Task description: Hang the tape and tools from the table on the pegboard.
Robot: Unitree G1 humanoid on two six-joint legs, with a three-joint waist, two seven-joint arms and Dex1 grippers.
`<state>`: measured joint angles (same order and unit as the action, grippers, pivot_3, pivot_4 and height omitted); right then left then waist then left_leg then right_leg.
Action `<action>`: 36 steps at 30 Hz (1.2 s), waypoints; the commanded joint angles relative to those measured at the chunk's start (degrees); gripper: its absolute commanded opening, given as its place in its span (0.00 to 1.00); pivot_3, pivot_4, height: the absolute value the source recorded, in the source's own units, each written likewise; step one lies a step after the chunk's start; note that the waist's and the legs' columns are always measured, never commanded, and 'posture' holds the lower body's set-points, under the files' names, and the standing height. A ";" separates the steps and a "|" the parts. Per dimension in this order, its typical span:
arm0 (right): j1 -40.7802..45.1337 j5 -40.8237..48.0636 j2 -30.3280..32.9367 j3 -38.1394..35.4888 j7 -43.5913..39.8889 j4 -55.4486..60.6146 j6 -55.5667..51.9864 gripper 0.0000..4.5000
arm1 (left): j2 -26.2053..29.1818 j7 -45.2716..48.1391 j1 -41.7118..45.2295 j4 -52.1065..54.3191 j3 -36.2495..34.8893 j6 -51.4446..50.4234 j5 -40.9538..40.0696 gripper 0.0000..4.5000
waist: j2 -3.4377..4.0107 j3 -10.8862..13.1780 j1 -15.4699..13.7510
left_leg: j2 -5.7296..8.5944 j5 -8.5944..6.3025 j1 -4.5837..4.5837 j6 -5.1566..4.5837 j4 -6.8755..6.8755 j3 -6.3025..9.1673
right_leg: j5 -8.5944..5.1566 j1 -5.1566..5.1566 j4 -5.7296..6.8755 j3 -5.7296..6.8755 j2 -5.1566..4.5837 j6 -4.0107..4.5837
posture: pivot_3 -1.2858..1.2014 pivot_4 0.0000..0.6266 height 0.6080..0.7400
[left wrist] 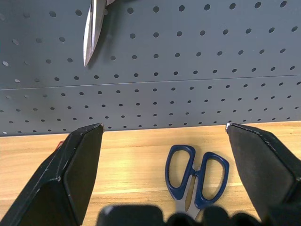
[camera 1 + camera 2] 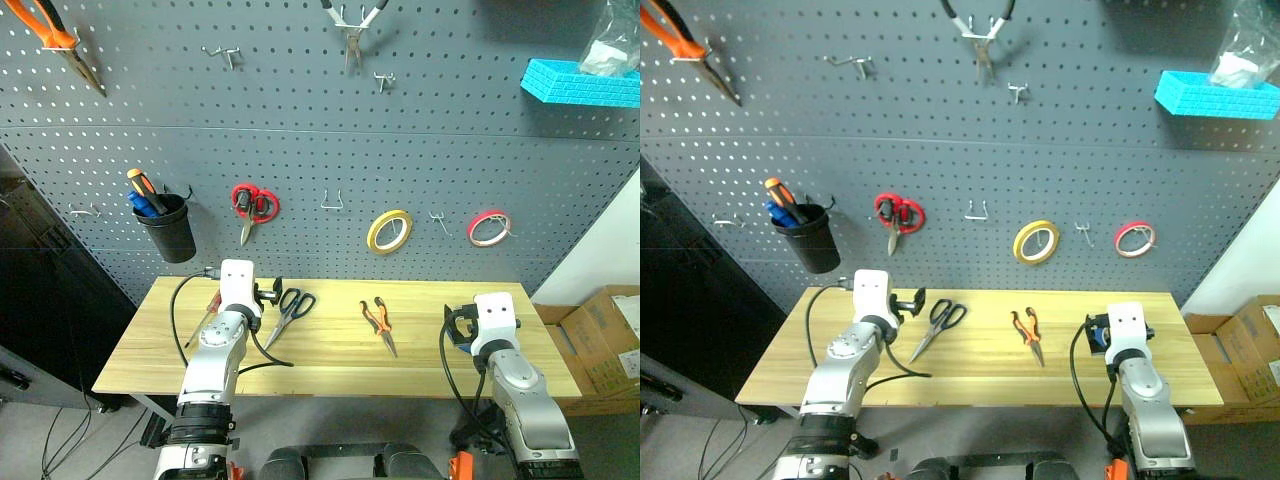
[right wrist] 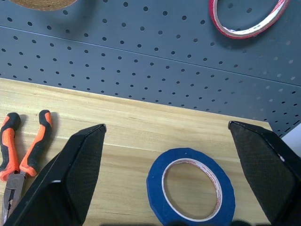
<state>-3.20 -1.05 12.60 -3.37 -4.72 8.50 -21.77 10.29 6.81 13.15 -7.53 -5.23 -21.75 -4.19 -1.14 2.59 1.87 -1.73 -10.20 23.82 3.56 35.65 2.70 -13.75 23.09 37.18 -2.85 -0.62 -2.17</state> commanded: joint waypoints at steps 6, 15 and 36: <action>0.68 -0.06 0.63 -1.32 0.05 1.52 1.26 1.00 | 0.17 -0.41 1.37 1.74 -0.71 1.29 -0.27 0.99 | 0.00 0.00 0.00 | 0.00 0.00 0.00 0.00 0.00 0.00 | 0.00 0.01 0.00 0.00 0.00 0.00 | 0.52 0.01 1.00; 0.58 -0.07 0.52 -1.06 -0.09 1.71 1.16 1.00 | 0.09 -0.58 0.81 2.34 -0.67 0.91 -0.20 0.99 | 0.00 0.00 0.00 | -0.01 0.00 0.00 0.00 -0.02 0.01 | 0.00 0.01 -0.02 0.00 0.00 0.00 | 0.52 0.02 1.00; 2.32 2.22 3.61 -0.58 -5.95 2.70 -4.23 1.00 | -0.03 9.03 5.34 4.52 7.84 0.66 -0.95 0.99 | 0.16 1.56 -0.16 | 0.01 -0.01 -0.01 0.01 -0.12 0.01 | -0.01 0.09 -0.13 0.03 -0.05 0.01 | 0.51 0.13 1.00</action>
<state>-2.65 0.12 14.87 -3.25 -8.73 8.94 -25.04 10.91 13.14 15.84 -6.81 0.70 -21.12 -3.85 -0.98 4.16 1.71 -1.71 -10.21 23.80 3.58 35.55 2.71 -13.76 23.20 37.03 -2.79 -0.70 -2.16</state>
